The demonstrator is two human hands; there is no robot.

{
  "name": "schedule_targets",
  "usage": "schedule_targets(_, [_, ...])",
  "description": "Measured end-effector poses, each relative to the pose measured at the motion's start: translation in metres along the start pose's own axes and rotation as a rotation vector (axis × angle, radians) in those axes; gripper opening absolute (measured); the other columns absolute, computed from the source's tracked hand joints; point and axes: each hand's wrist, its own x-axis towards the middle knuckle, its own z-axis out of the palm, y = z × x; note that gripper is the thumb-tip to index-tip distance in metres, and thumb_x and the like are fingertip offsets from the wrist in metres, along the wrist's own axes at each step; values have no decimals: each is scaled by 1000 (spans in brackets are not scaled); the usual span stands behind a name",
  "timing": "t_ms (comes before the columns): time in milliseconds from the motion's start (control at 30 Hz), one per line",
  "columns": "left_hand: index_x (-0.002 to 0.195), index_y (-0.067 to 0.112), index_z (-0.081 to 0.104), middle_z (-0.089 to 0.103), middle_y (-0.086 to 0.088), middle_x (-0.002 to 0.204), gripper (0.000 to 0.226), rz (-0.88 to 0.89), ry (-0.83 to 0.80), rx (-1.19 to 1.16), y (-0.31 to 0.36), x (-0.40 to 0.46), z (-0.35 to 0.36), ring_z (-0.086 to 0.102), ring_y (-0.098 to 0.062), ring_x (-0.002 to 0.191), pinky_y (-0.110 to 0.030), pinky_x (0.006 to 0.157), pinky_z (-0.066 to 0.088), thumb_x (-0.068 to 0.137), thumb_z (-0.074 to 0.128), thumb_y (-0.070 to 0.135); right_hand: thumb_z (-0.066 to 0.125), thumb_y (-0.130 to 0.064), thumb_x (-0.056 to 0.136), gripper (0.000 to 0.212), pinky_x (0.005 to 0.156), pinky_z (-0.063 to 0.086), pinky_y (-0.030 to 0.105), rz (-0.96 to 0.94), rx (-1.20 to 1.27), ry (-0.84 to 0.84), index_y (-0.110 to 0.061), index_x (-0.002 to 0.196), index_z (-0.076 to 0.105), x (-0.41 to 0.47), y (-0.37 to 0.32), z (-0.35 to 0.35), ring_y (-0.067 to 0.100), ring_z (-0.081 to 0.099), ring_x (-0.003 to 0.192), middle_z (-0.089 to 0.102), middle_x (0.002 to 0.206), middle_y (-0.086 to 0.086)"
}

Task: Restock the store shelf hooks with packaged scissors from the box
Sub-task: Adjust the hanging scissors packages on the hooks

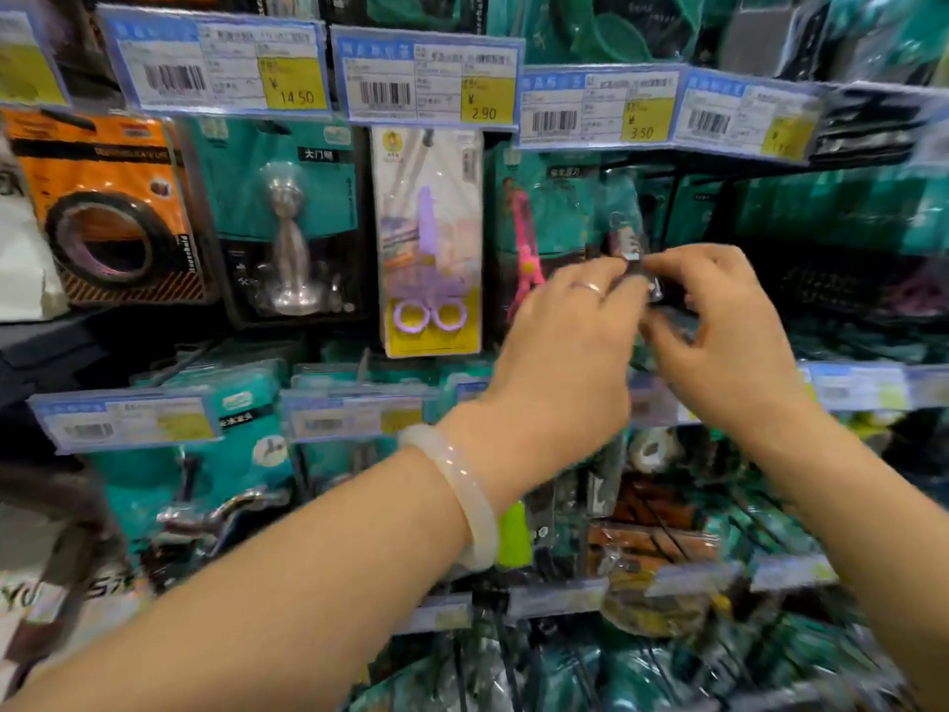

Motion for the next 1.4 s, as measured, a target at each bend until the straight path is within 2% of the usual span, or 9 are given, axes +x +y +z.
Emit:
schedule_targets(100, [142, 4, 32, 29, -19, 149, 66, 41, -322, -4, 53, 5, 45, 26, -35, 137, -46, 112, 27, 82, 58, 13, 62, -4, 83, 44, 100, 33, 31, 149, -185, -77, -2, 127, 52, -36, 50, -37, 34, 45, 120, 46, 130, 19])
schedule_targets(200, [145, 9, 19, 17, -17, 152, 69, 100, -556, 47, 101, 8, 92, 16, -33, 140, -45, 112, 24, 87, 54, 13, 70, -12, 79, 48, 96, 43, 52, 300, -424, -220, 0, 123, 54, -83, 115, -72, 44, 49, 113, 52, 125, 23])
schedule_targets(333, [144, 9, 22, 20, -18, 150, 67, 216, -743, 49, 176, 1, 162, 19, -34, 138, -45, 109, 24, 87, 57, 18, 58, -29, 85, 49, 101, 38, 40, 555, -669, -499, -8, 128, 46, -158, 186, -125, 34, 41, 124, 49, 129, 15])
schedule_targets(467, [139, 9, 29, 30, -18, 142, 58, 329, -886, -8, 263, -6, 231, 29, -34, 131, -45, 103, 32, 89, 55, 22, 52, -38, 88, 45, 97, 39, 37, 819, -735, -608, -15, 126, 46, -235, 242, -177, 32, 41, 124, 49, 127, 13])
schedule_targets(567, [136, 10, 32, 34, -16, 138, 56, 419, -931, -60, 328, -11, 275, 32, -33, 129, -43, 100, 35, 87, 54, 28, 57, -44, 85, 55, 99, 40, 39, 969, -740, -643, -19, 131, 42, -289, 279, -223, 34, 40, 125, 46, 128, 13])
schedule_targets(700, [137, 14, 32, 34, -13, 139, 55, 493, -995, -145, 405, -14, 321, 30, -31, 131, -41, 101, 35, 87, 52, 26, 58, -41, 84, 53, 93, 42, 40, 1100, -773, -589, -19, 130, 42, -338, 312, -283, 33, 41, 123, 44, 133, 11])
schedule_targets(800, [136, 15, 35, 37, -12, 138, 54, 560, -990, -175, 454, -6, 350, 33, -31, 130, -42, 100, 37, 87, 54, 26, 58, -41, 85, 56, 97, 40, 40, 1201, -774, -546, -18, 133, 40, -357, 336, -321, 32, 38, 126, 42, 134, 11])
schedule_targets(1033, [122, 13, 39, 40, -14, 131, 41, 656, -1064, -207, 531, 16, 427, 36, -34, 125, -40, 93, 37, 87, 54, 27, 52, -42, 89, 55, 100, 34, 34, 1300, -757, -539, -15, 135, 37, -389, 409, -362, 30, 39, 127, 43, 135, 12])
schedule_targets(1400, [142, 13, 26, 28, -13, 146, 59, 631, -1088, -269, 630, 148, 630, 27, -32, 135, -43, 105, 33, 91, 50, 29, 56, -34, 90, 52, 102, 40, 40, 1389, -723, -552, -12, 134, 39, -359, 646, -427, 31, 39, 125, 42, 134, 12])
